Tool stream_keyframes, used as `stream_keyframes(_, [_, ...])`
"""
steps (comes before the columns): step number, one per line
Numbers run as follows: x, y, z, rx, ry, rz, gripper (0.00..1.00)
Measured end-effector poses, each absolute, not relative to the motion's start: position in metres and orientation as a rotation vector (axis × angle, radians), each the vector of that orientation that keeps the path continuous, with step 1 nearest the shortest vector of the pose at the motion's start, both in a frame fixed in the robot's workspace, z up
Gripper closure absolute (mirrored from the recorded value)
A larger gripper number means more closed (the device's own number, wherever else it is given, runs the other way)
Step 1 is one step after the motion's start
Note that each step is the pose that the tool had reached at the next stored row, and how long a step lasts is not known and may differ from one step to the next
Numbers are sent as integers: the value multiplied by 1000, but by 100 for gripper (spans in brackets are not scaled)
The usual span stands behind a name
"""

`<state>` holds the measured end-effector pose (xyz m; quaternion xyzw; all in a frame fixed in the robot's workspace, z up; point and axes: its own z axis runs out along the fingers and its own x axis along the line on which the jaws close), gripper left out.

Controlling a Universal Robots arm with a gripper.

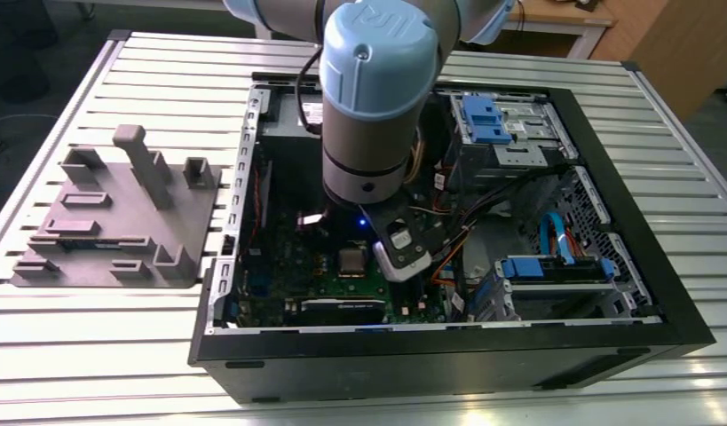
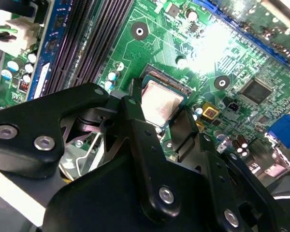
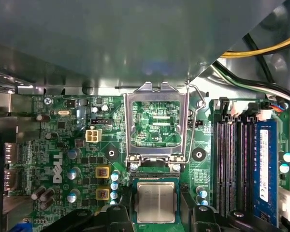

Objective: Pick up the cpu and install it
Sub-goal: 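Place the cpu into insertion slot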

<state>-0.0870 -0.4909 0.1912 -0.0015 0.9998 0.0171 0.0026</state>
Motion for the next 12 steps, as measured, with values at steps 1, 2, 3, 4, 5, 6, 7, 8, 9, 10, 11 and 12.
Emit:
stream_keyframes(1, [-87,-491,190,-3,3136,53,53])
stream_keyframes(2, [-87,-491,190,-1,3137,53,53])
stream_keyframes(3, [-87,-491,190,1,3137,53,53])
stream_keyframes(4, [-87,-491,189,2,3137,53,53])
stream_keyframes(5, [-87,-491,189,3,3137,53,53])
stream_keyframes(6, [-87,-492,189,4,3137,53,53])
stream_keyframes(7, [-87,-492,188,4,3138,53,53])
stream_keyframes(8, [-87,-492,188,5,3139,53,53])
stream_keyframes(9, [-87,-492,188,6,3139,53,53])
stream_keyframes(10, [-87,-492,188,6,3139,53,53])
stream_keyframes(11, [-87,-492,187,6,3139,53,53])
stream_keyframes(12, [-87,-492,187,7,3139,53,53])
